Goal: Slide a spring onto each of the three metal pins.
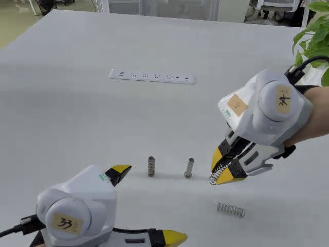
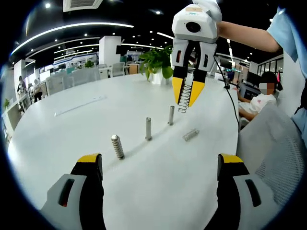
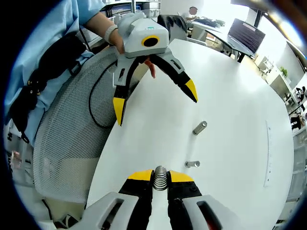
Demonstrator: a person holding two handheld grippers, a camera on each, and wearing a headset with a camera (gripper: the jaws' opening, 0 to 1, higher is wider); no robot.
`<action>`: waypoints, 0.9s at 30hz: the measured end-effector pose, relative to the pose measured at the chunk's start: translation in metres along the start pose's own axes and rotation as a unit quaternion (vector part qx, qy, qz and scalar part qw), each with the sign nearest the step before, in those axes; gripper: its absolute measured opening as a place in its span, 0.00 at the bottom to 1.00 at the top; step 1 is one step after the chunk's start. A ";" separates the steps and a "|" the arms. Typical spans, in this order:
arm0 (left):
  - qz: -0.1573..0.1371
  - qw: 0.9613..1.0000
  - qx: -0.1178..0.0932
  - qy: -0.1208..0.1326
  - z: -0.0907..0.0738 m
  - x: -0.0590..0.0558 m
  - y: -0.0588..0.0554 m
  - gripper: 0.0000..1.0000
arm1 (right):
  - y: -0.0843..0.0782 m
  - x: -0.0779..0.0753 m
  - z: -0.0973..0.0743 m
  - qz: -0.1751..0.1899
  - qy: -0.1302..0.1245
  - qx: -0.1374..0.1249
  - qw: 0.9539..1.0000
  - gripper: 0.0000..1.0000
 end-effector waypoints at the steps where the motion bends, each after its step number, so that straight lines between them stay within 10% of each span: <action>1: -0.001 1.000 0.000 0.000 0.000 0.000 -0.001 0.99 | 0.000 -0.001 0.000 -0.002 0.000 0.004 1.000 0.07; 27: -0.014 1.000 0.007 0.014 -0.004 0.009 -0.008 0.99 | -0.001 -0.056 0.016 -0.054 -0.001 0.065 0.996 0.07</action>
Point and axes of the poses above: the centre of the closed fingertips' face, and the gripper's own axes: z roughly forward along the fingers, x roughly to its left, y roughly out of its top, the point moved 3 cm from there along -z, roughly backward along the fingers, and after that the axes turned 6 degrees about -z, right-handed, at the moved point
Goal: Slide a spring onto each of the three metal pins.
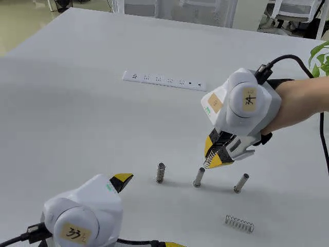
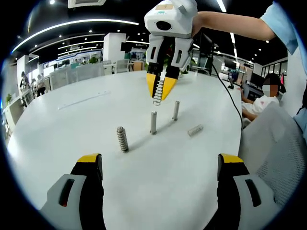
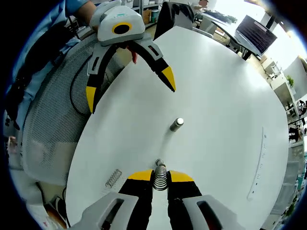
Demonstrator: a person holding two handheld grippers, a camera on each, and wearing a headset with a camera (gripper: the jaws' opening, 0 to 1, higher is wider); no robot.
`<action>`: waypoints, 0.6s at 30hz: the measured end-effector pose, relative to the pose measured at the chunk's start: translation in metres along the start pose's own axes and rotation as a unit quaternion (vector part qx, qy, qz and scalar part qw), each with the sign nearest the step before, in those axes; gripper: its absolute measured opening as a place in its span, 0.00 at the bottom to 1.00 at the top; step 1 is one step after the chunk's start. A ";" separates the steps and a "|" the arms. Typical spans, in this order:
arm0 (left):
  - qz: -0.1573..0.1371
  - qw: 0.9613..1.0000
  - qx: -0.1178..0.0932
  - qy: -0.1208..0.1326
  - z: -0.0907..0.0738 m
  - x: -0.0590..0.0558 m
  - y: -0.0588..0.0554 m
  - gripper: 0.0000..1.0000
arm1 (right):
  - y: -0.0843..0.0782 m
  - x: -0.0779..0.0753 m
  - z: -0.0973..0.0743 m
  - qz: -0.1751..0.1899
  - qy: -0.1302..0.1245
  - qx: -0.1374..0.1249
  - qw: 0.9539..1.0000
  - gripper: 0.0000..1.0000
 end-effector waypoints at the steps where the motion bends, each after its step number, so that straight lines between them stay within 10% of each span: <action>1: 0.000 1.000 0.001 0.000 0.000 0.000 0.000 0.99 | 0.000 0.000 0.001 -0.002 0.001 0.002 1.000 0.07; 18: 0.002 1.000 0.001 0.007 -0.002 0.000 -0.002 0.99 | -0.003 -0.002 0.013 0.002 0.025 0.023 0.999 0.08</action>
Point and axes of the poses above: the centre of the closed fingertips' face, and the gripper's own axes: z roughly forward along the fingers, x roughly to its left, y roughly out of its top, the point moved 3 cm from there along -z, roughly backward along the fingers, and after that the axes turned 6 degrees about -z, right-handed, at the moved point
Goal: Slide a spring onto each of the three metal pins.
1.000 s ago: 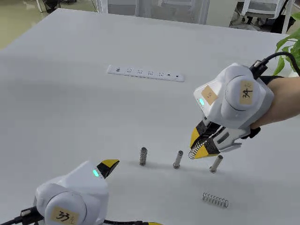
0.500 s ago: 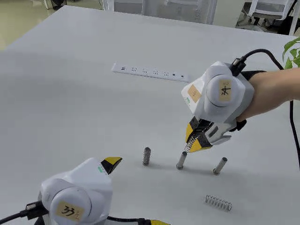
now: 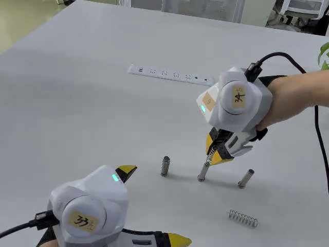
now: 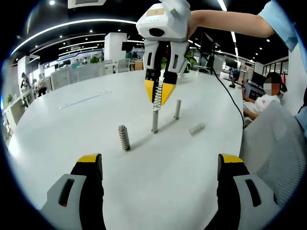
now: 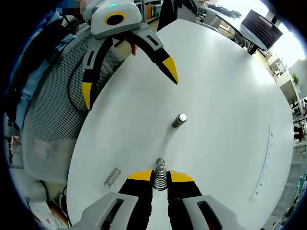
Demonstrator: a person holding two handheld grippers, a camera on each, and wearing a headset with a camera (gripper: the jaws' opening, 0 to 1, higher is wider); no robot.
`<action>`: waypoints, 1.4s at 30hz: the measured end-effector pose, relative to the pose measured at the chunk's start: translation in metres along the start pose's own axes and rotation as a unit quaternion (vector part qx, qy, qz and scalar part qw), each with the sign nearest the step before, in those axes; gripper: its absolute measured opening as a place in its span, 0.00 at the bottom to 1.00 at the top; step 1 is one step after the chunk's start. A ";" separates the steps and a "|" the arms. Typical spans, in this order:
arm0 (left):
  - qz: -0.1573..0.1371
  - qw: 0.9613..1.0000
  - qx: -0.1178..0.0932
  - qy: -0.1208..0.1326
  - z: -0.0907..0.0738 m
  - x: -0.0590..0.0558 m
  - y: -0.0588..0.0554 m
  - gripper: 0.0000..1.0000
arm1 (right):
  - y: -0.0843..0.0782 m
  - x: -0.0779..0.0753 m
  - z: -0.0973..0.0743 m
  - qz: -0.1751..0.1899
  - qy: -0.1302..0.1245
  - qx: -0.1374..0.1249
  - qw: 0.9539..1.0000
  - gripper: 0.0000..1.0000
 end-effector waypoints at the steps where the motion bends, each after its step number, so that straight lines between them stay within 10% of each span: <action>1: 0.000 1.000 0.001 -0.001 0.000 0.000 0.000 0.99 | 0.000 0.000 0.000 0.000 0.000 0.000 1.000 0.08; 42: -0.013 1.000 0.006 0.004 -0.001 0.002 -0.005 0.97 | -0.005 0.000 0.039 -0.005 0.027 0.031 0.999 0.08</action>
Point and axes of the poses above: the centre of the closed fingertips' face, and the gripper's own axes: z roughly forward along the fingers, x roughly to its left, y roughly out of its top, the point moved 3 cm from there along -z, roughly backward along the fingers, and after that the axes turned 6 degrees about -z, right-handed, at the moved point
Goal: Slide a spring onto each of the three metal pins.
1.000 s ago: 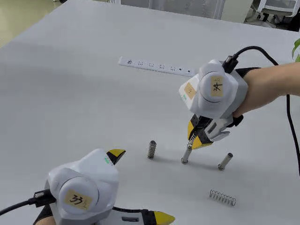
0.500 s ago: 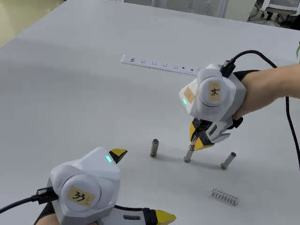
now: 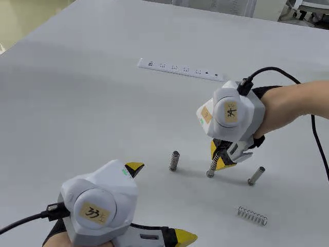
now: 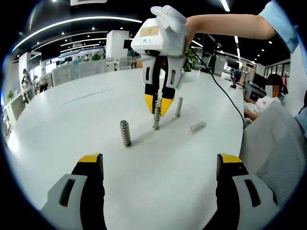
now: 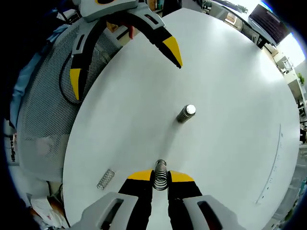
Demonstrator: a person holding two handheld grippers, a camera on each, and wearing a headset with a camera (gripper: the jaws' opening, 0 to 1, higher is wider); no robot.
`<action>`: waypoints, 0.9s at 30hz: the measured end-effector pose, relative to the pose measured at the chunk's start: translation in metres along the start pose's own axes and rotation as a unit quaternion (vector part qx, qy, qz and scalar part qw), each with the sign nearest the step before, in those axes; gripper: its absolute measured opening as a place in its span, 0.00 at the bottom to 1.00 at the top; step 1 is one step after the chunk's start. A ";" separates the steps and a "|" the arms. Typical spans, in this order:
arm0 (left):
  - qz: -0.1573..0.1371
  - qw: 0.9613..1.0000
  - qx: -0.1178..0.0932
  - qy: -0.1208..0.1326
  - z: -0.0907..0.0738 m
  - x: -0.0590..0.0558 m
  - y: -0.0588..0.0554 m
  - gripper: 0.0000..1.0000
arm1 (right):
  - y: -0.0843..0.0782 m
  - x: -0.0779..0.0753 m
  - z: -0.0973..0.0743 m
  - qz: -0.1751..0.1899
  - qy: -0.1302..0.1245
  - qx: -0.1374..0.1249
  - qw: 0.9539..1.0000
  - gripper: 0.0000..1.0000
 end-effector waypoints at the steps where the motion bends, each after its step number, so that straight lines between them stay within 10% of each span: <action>1: 0.000 1.000 0.001 0.000 0.000 0.000 0.000 0.97 | 0.000 0.000 0.001 0.001 0.001 0.000 1.000 0.08; 27: -0.007 1.000 0.002 -0.007 -0.001 -0.005 -0.004 0.95 | -0.001 0.000 0.020 0.012 0.011 0.010 1.000 0.08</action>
Point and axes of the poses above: the centre of the closed fingertips' face, and the gripper's own axes: z roughly forward along the fingers, x roughly to its left, y roughly out of its top, the point moved 3 cm from there along -z, roughly backward along the fingers, and after that the axes turned 6 degrees about -z, right-handed, at the moved point
